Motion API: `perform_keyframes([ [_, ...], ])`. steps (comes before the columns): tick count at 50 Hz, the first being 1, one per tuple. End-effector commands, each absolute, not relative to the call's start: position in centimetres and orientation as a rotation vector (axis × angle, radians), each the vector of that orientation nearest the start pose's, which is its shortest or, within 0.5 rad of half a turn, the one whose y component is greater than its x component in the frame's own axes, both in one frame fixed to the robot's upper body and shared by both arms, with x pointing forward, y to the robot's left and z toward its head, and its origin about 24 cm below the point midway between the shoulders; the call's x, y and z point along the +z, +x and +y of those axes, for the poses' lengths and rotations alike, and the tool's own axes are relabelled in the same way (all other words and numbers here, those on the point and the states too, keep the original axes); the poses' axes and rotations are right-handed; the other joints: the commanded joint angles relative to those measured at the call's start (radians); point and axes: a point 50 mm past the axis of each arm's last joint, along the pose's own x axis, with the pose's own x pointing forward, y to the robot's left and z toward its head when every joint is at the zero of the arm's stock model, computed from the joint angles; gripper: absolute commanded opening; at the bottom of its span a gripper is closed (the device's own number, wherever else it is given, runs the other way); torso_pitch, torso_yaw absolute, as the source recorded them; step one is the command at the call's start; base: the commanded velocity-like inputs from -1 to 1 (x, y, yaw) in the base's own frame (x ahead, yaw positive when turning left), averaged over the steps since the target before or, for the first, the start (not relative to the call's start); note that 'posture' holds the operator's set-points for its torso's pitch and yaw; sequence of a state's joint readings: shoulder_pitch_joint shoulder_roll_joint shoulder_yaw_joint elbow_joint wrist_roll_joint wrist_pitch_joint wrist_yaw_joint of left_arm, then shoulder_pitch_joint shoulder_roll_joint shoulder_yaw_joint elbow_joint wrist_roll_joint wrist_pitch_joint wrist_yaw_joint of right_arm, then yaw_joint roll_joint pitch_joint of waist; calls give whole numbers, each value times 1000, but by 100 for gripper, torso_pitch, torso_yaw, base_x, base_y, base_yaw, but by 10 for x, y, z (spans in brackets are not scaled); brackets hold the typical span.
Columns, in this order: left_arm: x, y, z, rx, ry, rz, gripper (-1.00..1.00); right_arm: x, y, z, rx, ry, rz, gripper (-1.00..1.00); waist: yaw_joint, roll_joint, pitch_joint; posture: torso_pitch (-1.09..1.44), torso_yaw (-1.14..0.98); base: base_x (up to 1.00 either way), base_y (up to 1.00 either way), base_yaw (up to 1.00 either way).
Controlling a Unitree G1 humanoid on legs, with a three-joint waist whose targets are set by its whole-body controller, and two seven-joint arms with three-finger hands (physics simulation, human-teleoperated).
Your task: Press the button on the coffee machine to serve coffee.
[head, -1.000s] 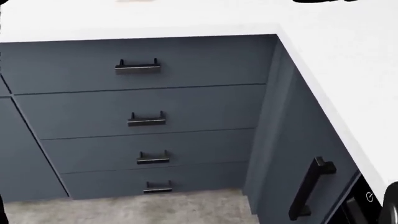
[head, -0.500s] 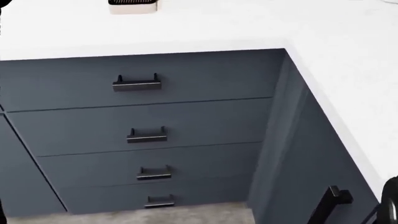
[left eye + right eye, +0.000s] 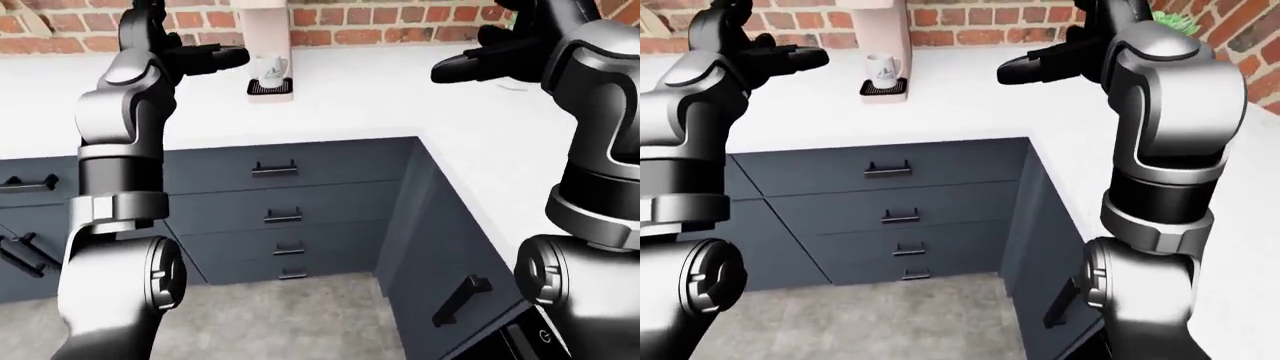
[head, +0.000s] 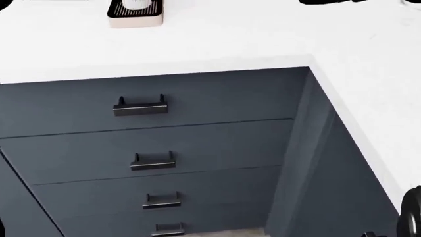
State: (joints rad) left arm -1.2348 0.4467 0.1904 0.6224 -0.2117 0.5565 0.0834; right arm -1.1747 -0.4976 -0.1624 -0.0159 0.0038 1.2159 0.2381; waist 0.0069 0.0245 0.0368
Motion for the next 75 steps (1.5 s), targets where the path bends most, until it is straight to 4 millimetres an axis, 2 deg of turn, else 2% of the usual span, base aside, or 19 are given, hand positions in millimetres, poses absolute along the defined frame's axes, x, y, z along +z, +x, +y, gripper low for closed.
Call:
perform_keyframes([
  [1, 331, 392, 210, 144, -17, -238, 100, 355, 326, -205, -52, -219, -110, 100, -6, 4, -27, 0, 0, 15, 0, 0],
  [5, 330, 393, 210, 145, -14, -238, 100, 353, 328, -204, -50, -218, -107, 100, 3, -51, -23, 0, 0, 14, 1, 0],
  [7, 332, 392, 210, 145, -14, -240, 100, 353, 329, -203, -48, -218, -105, 100, 7, -119, -39, 0, 0, 14, 3, 0],
  [8, 331, 393, 211, 146, -14, -240, 100, 353, 329, -203, -48, -218, -106, 100, 2, -72, -29, 0, 0, 14, 5, 0],
  [10, 330, 392, 211, 147, -15, -239, 100, 352, 330, -202, -46, -218, -105, 100, 2, -91, -30, 0, 0, 14, 6, 0],
  [19, 330, 392, 211, 146, -13, -239, 100, 350, 331, -204, -49, -211, -105, 100, -5, -11, -25, 0, 0, 12, 10, 0],
  [22, 330, 393, 212, 148, -14, -239, 100, 351, 330, -204, -51, -212, -105, 100, -16, 64, -42, 0, 0, 10, 15, 0],
  [23, 332, 392, 211, 148, -13, -240, 100, 350, 330, -204, -50, -212, -105, 100, -15, 33, -34, 0, 0, 9, 16, 0],
  [25, 329, 392, 211, 147, -14, -238, 100, 351, 330, -202, -47, -214, -105, 100, -15, 45, -29, 0, 0, 10, 16, 0],
  [32, 322, 393, 212, 148, -12, -227, 100, 351, 330, -204, -48, -216, -103, 100, -8, -20, -24, 0, 0, 11, 16, 0],
  [36, 320, 393, 213, 152, -12, -226, 100, 351, 330, -204, -48, -215, -105, 100, 3, -101, -34, 0, 0, 10, 16, 0],
  [46, 320, 392, 211, 148, -20, -225, 100, 349, 332, -203, -47, -213, -102, 100, -3, -48, -27, 0, 0, 9, 23, 0],
  [49, 321, 393, 212, 151, -19, -226, 100, 349, 332, -204, -48, -212, -103, 100, -11, 2, -26, 0, 0, 9, 27, 0],
  [51, 323, 392, 213, 153, -19, -228, 100, 350, 332, -204, -49, -211, -103, 100, -18, 69, -43, 0, 0, 9, 30, 0],
  [61, 319, 392, 210, 145, -18, -221, 100, 345, 331, -204, -50, -206, -101, 100, -11, -34, -24, 0, 0, 7, 34, 0],
  [64, 318, 391, 211, 144, -17, -222, 100, 346, 331, -204, -50, -206, -102, 100, -4, -90, -29, 0, 0, 5, 34, 0],
  [66, 318, 390, 212, 147, -19, -221, 100, 346, 331, -203, -49, -208, -101, 100, -7, -70, -32, 0, 0, 5, 34, 0],
  [70, 318, 391, 214, 150, -19, -221, 100, 346, 333, -203, -48, -208, -99, 100, -6, -79, -47, 0, 0, 5, 34, 0],
  [75, 316, 391, 212, 148, -17, -218, 100, 344, 334, -203, -47, -205, -99, 100, -11, -20, -25, 0, 0, 6, 35, 0],
])
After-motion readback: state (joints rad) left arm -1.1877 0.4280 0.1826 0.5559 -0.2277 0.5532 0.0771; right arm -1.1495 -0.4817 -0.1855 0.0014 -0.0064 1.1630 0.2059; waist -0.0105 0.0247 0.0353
